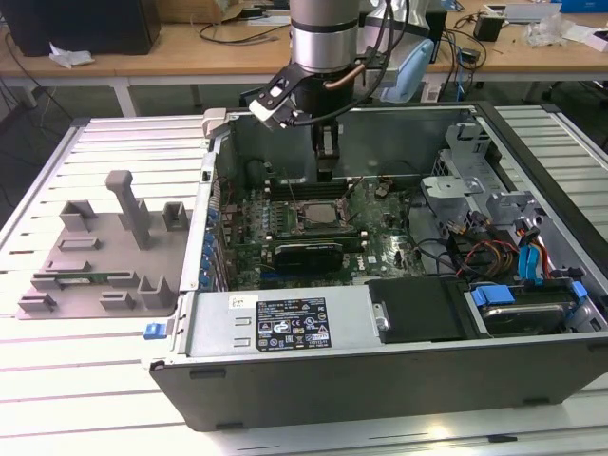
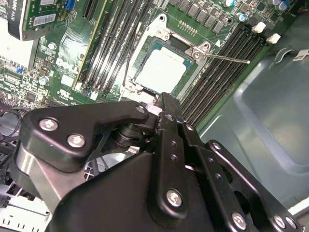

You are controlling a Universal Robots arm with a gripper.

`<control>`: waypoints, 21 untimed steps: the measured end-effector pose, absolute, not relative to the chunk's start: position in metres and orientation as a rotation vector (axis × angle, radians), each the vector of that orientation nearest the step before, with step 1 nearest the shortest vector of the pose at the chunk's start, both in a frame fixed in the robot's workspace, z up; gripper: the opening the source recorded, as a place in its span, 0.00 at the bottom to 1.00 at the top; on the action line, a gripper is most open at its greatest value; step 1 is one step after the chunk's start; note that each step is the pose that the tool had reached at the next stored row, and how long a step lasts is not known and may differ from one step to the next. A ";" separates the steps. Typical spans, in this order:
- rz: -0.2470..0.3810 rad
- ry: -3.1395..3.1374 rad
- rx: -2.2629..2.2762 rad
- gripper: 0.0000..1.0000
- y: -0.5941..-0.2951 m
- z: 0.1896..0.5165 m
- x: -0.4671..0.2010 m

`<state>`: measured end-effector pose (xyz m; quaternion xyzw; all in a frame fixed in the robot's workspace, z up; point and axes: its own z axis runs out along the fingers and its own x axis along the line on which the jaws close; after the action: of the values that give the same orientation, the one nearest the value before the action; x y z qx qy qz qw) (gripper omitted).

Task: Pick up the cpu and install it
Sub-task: 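Close the cpu cover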

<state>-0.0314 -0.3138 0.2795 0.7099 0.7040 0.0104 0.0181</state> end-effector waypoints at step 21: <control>0.032 2.187 2.205 0.11 -0.314 0.280 0.022</control>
<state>0.0223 -0.3138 0.2804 0.7099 0.7040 0.0103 0.0179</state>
